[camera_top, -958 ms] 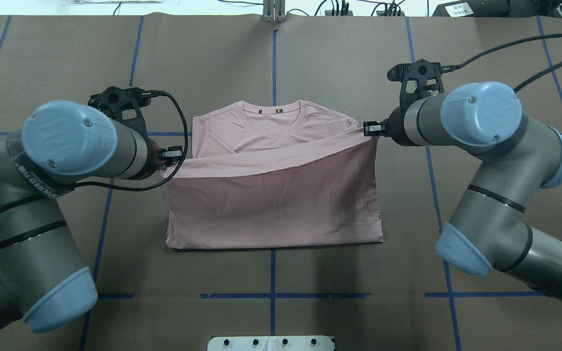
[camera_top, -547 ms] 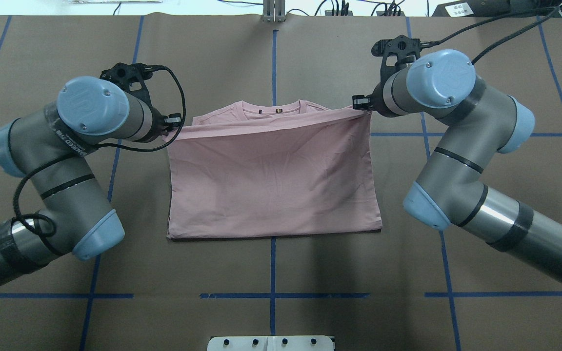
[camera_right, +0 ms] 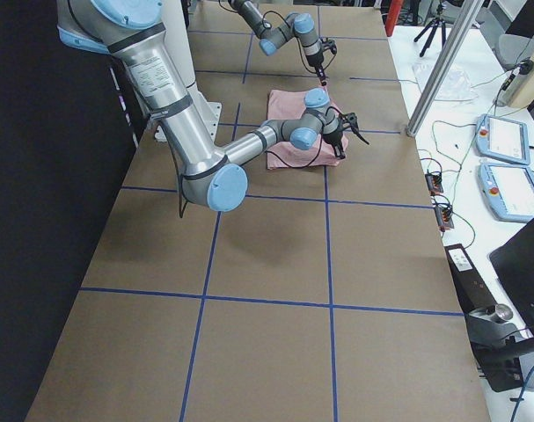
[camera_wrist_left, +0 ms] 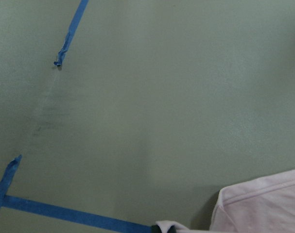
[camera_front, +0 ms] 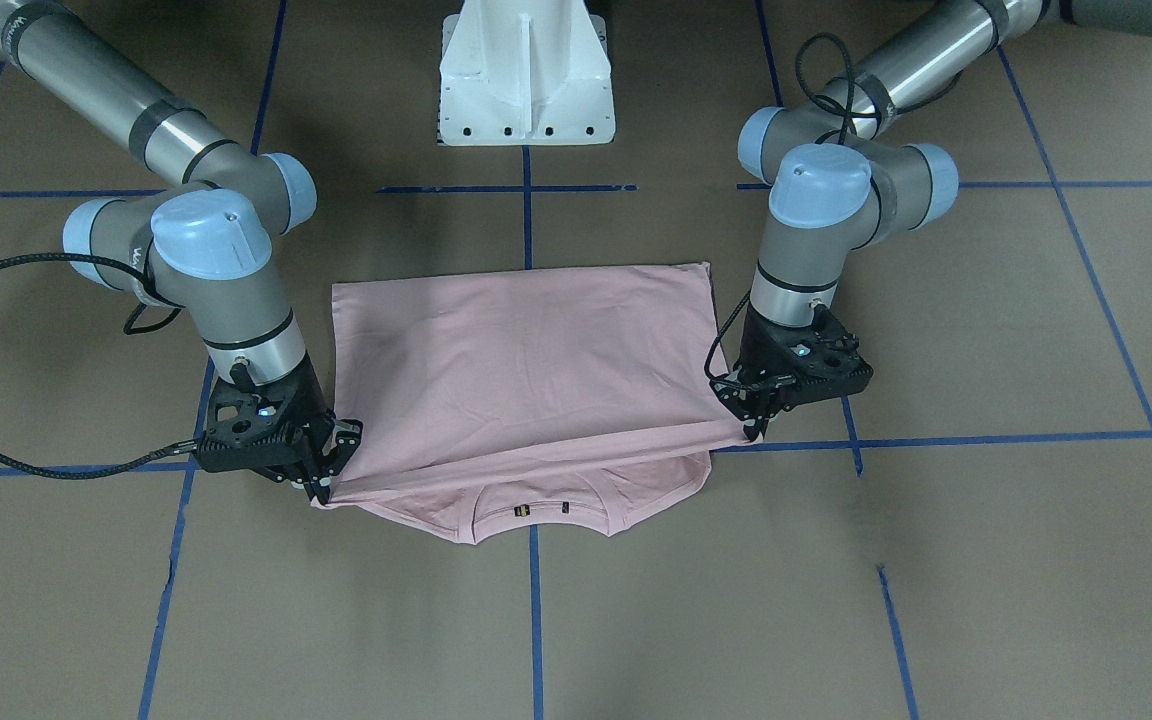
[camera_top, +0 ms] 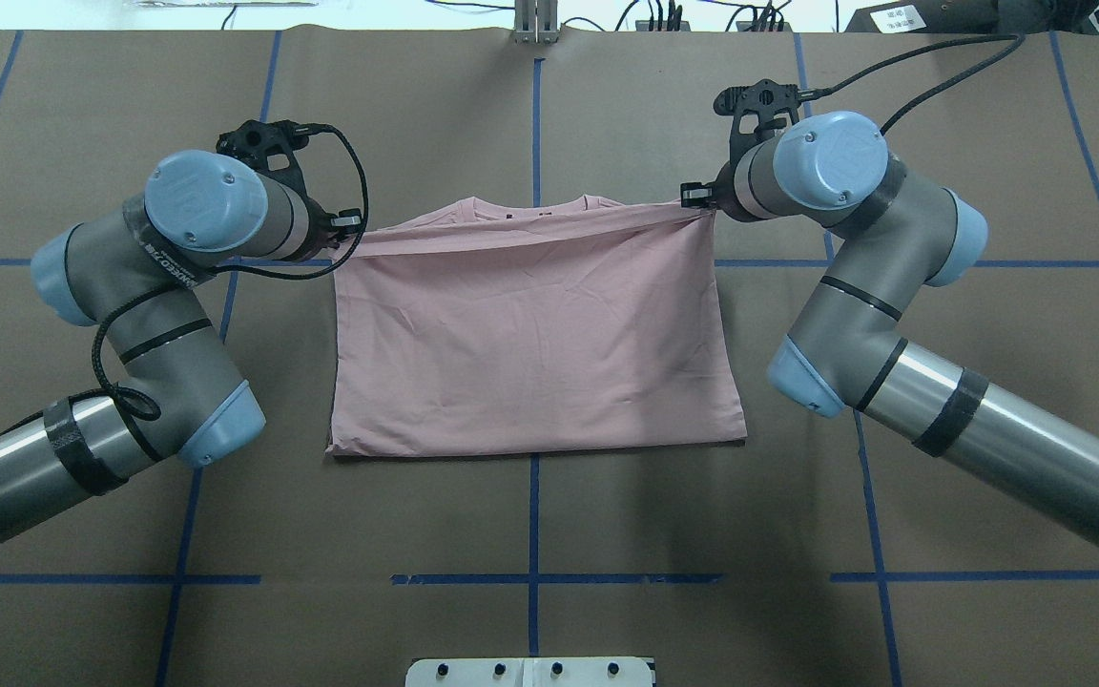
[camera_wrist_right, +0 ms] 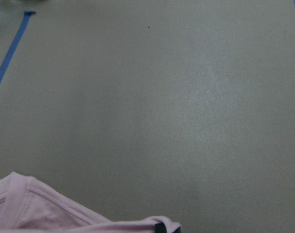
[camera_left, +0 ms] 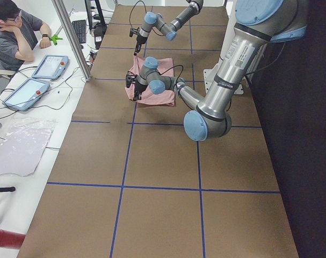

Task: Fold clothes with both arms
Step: 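Lower the hem onto the collar and open both grippers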

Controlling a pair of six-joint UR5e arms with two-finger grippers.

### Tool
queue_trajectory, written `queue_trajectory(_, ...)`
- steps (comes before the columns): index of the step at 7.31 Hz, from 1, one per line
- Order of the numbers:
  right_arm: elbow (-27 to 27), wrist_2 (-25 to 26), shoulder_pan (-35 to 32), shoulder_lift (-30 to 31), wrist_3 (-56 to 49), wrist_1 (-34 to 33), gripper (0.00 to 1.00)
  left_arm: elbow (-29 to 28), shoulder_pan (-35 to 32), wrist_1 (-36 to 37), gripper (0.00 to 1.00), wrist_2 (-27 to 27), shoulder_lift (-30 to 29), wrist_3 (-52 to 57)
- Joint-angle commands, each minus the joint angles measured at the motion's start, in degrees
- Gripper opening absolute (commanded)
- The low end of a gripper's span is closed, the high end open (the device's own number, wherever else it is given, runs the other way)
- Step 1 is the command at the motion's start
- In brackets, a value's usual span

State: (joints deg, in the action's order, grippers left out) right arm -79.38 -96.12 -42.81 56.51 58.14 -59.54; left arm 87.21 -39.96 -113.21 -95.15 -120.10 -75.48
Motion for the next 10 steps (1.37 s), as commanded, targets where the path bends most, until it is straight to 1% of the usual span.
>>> queue_trajectory(1,1.0,0.1,-0.1,-1.0,0.0,0.7,0.0,-0.5,0.1,-0.2,0.0,0.7,-0.7,0.1)
queue_trajectory(2,0.8,0.0,-0.1,-1.0,0.6,2.6,0.0,-0.5,0.3,-0.3,0.0,0.7,-0.7,0.2)
queue_trajectory(3,0.8,-0.1,-0.1,-0.9,0.7,3.2,0.37,-0.6,0.3,-0.3,0.19,0.7,-1.4,0.1)
queue_trajectory(4,0.8,-0.3,-0.1,-1.0,1.0,3.3,0.51,-0.6,0.3,-0.3,0.62,0.7,-1.5,0.2)
queue_trajectory(5,0.8,-0.3,-0.1,-0.8,0.9,3.3,1.0,-0.5,0.3,-0.2,1.0,0.7,-1.5,0.2)
queue_trajectory(6,0.7,-0.6,-0.2,-0.7,0.8,3.2,1.0,-0.2,0.3,-0.1,1.0,0.7,-1.6,0.2)
queue_trajectory(7,-0.2,-5.2,-0.5,-0.4,1.0,3.0,1.0,0.5,0.2,0.1,1.0,0.3,-1.6,0.2)
queue_trajectory(8,-3.5,-8.4,-0.5,1.8,5.4,2.6,1.0,2.7,0.1,0.5,1.0,0.1,-1.9,0.2)
queue_trajectory(9,-6.4,-10.0,-0.3,4.2,11.0,1.8,1.0,4.4,0.1,0.9,1.0,0.1,-1.8,-0.1)
queue_trajectory(10,-10.8,-12.3,0.7,6.8,16.2,-3.8,1.0,5.3,0.1,0.9,1.0,0.1,-1.5,-0.6)
